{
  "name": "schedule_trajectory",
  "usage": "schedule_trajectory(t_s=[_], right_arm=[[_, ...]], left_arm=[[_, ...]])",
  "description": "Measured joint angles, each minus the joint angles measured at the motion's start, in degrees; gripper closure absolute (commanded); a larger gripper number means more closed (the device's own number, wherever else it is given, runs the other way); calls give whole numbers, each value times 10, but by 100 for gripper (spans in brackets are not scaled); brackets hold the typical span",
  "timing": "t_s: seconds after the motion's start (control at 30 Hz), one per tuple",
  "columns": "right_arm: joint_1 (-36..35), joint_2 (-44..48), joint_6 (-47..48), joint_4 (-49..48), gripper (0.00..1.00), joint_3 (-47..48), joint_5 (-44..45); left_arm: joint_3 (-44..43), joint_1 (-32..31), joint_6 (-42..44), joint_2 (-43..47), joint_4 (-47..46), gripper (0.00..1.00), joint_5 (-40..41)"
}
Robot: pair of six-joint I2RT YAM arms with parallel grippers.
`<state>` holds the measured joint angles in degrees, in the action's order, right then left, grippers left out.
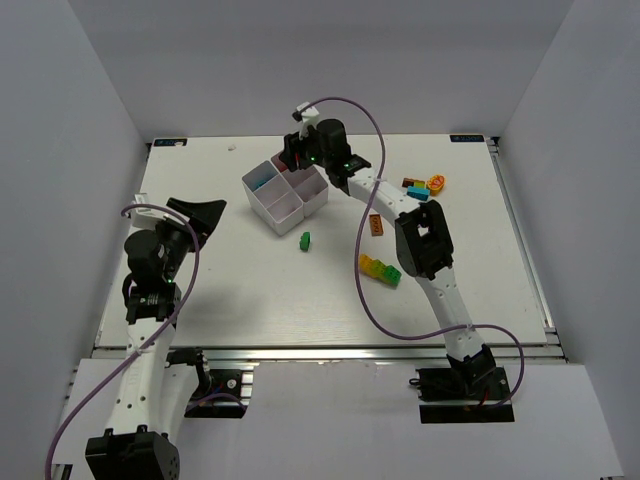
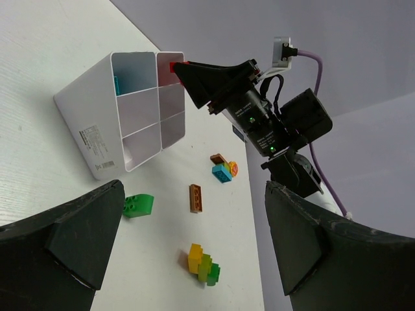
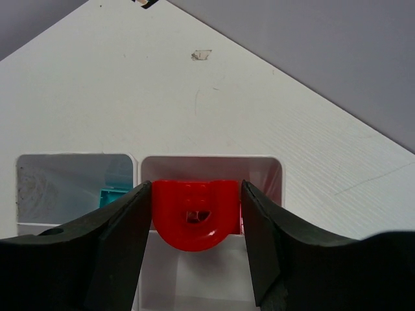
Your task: Sort the legos into containers by color
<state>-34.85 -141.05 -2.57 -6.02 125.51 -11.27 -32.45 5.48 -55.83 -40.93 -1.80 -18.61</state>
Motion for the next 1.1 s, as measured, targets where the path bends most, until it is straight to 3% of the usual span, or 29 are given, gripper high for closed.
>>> schedule_trajectory(t_s=[0.3, 0.57, 0.67, 0.7, 0.83, 0.97, 1.07, 1.1], right_arm=[[-5, -13, 2, -16, 31, 4, 8], [-5, -11, 7, -33, 31, -11, 7], [-3, 34, 33, -55, 21, -88, -6], [-2, 63, 48, -61, 11, -132, -12], [11, 199, 99, -86, 11, -286, -35], [62, 287, 110, -19, 11, -275, -91], [134, 337, 108, 45, 20, -268, -123], [164, 359, 108, 66, 30, -282, -130]], left_arm=[[0, 0, 4, 3, 9, 2, 0], [0, 0, 5, 3, 10, 2, 0], [0, 0, 5, 3, 9, 2, 0], [0, 0, 5, 3, 8, 2, 1], [-1, 0, 5, 3, 3, 2, 10], [-2, 0, 9, 3, -6, 2, 17], [-2, 0, 9, 3, -23, 2, 11], [-2, 0, 9, 2, -30, 3, 5]])
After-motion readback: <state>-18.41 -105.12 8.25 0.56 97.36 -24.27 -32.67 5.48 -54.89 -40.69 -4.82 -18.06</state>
